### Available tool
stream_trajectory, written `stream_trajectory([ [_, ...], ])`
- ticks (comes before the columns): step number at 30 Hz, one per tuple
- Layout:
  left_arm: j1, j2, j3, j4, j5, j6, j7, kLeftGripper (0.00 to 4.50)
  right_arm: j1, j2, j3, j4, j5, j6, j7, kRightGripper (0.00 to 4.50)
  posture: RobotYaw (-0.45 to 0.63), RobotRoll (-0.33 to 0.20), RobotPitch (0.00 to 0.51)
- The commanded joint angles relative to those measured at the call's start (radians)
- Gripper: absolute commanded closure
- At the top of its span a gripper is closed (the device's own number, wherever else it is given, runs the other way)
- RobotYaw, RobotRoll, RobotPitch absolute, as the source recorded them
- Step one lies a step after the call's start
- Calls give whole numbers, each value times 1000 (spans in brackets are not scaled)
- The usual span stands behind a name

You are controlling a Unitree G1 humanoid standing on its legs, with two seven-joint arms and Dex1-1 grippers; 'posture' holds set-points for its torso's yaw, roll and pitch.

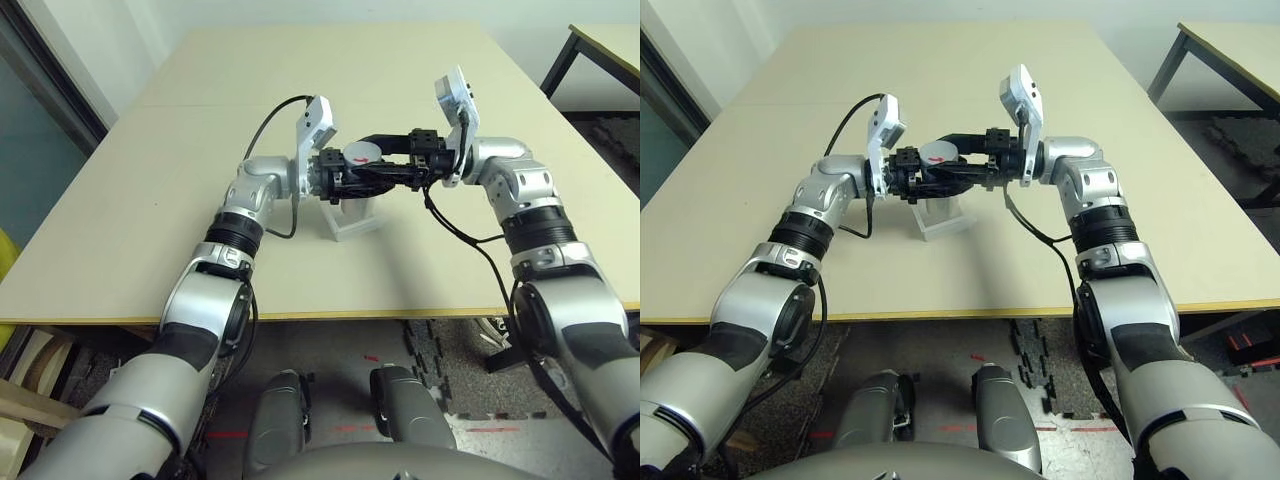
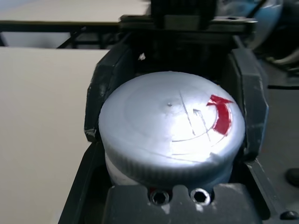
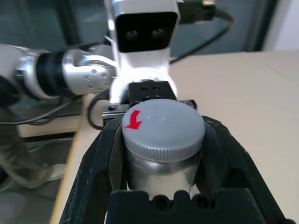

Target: Pour the medicine from the bottle into the box.

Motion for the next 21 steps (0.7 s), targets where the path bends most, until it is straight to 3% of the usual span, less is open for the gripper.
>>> stream_trajectory([
  [1, -18, 15, 46, -19, -78, 87, -59, 1776, 2, 10, 62, -72, 103, -1, 143, 1906, -242, 0, 39],
  [6, -17, 20, 56, -49, -109, 160, -110, 1776, 29, -16, 148, -144, 198, 13, 143, 1906, -237, 0, 40],
  [9, -13, 22, 57, -60, -105, 168, -111, 1776, 24, -11, 152, -131, 199, -5, 143, 1906, -236, 0, 40],
  [14, -6, 27, 51, -69, -101, 163, -105, 1775, -5, 30, 62, -42, 164, 3, 103, 174, -234, 0, 44],
  [15, -3, 28, 49, -70, -101, 163, -105, 1775, -8, 32, 49, -28, 161, 4, 92, 0, -234, 0, 44],
  [21, 8, 30, 47, -76, -99, 158, -101, 1775, 6, 19, 14, -5, 143, 7, 85, 0, -241, 0, 49],
])
